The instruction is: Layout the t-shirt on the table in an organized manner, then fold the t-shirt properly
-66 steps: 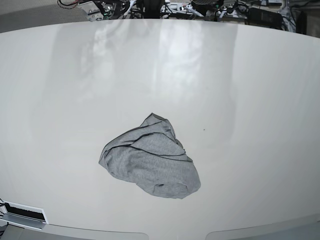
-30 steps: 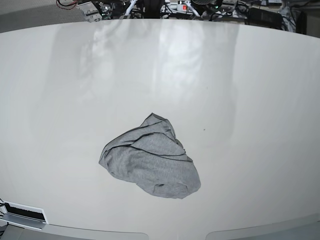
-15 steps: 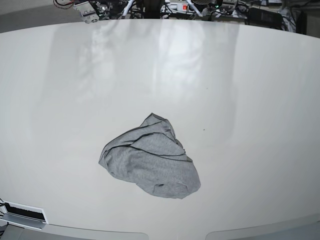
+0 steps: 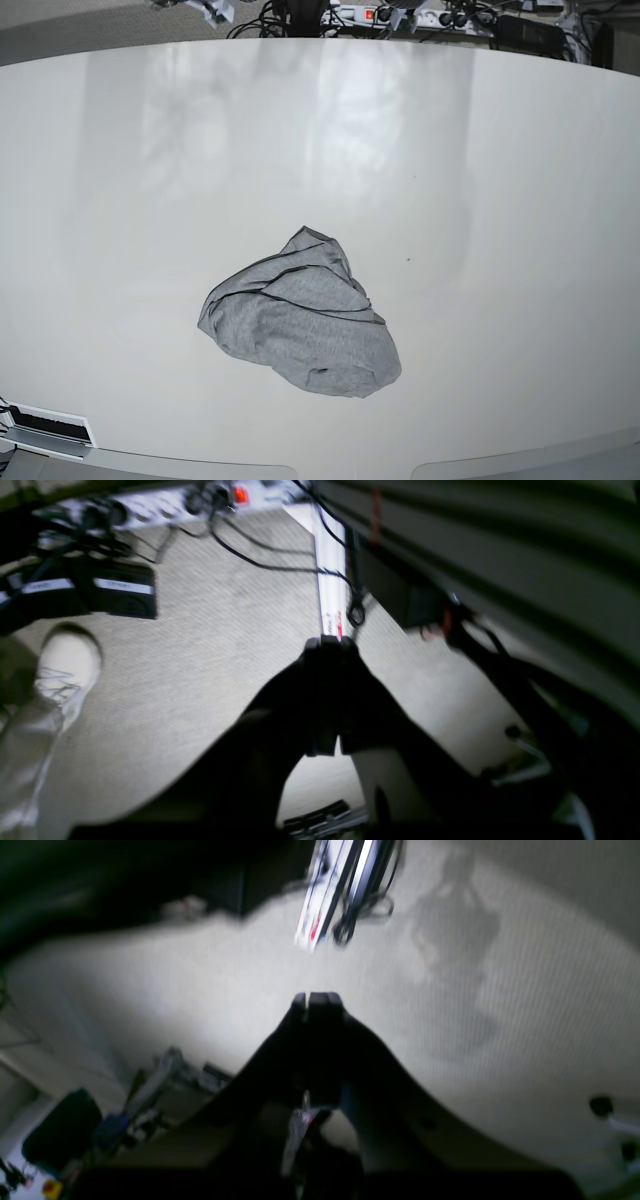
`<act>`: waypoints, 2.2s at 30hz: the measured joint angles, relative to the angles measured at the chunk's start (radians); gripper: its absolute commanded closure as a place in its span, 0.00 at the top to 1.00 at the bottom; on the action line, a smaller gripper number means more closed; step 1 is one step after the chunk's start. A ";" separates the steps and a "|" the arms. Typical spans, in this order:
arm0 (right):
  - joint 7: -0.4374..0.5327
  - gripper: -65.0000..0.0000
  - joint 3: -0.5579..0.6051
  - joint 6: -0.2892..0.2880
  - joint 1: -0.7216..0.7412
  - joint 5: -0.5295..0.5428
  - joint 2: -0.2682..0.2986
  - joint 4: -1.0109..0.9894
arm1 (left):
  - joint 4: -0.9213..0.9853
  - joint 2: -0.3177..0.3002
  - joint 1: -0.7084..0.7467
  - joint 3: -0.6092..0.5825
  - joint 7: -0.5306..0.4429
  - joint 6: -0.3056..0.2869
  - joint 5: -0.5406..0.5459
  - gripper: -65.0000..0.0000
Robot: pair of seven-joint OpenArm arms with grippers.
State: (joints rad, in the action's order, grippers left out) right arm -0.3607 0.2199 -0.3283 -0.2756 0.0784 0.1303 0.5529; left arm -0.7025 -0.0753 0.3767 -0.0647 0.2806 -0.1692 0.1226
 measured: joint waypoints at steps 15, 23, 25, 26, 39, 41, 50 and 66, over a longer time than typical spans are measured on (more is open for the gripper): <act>-0.153 0.00 -0.023 0.146 -0.548 0.109 0.163 0.940 | -0.627 -0.214 0.397 0.001 0.208 -0.078 0.307 0.00; -0.270 0.00 -0.124 0.169 -0.747 0.113 0.193 1.357 | -1.031 -0.274 0.602 0.099 0.353 -0.013 0.322 0.00; -0.291 0.00 -0.142 0.204 -0.777 0.112 0.194 1.409 | -1.106 -0.274 0.636 0.150 0.388 -0.018 0.347 0.00; -0.291 0.00 -0.152 0.206 -0.792 0.111 0.195 1.431 | -1.143 -0.274 0.652 0.176 0.395 -0.026 0.353 0.00; -0.308 0.00 -0.172 0.198 -0.957 0.112 0.197 1.641 | -1.408 -0.271 0.860 0.484 0.509 -0.157 0.587 0.00; -0.329 0.00 -0.172 0.200 -0.978 0.100 0.196 1.675 | -1.419 -0.272 0.876 0.524 0.521 -0.183 0.631 0.00; -0.373 0.00 -0.175 0.198 -1.001 0.096 0.196 1.786 | -1.482 -0.274 0.885 0.669 0.512 -0.206 0.693 0.00; -0.353 0.00 -0.176 0.246 -0.971 -0.066 0.196 1.786 | -1.639 -0.271 0.835 0.721 0.422 -0.185 0.685 0.00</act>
State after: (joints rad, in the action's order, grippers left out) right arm -0.7136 0.0441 -0.0818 -1.2465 0.0120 0.3264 2.3394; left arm -2.3417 -0.3466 1.2121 0.6563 0.7021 -0.3546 0.8074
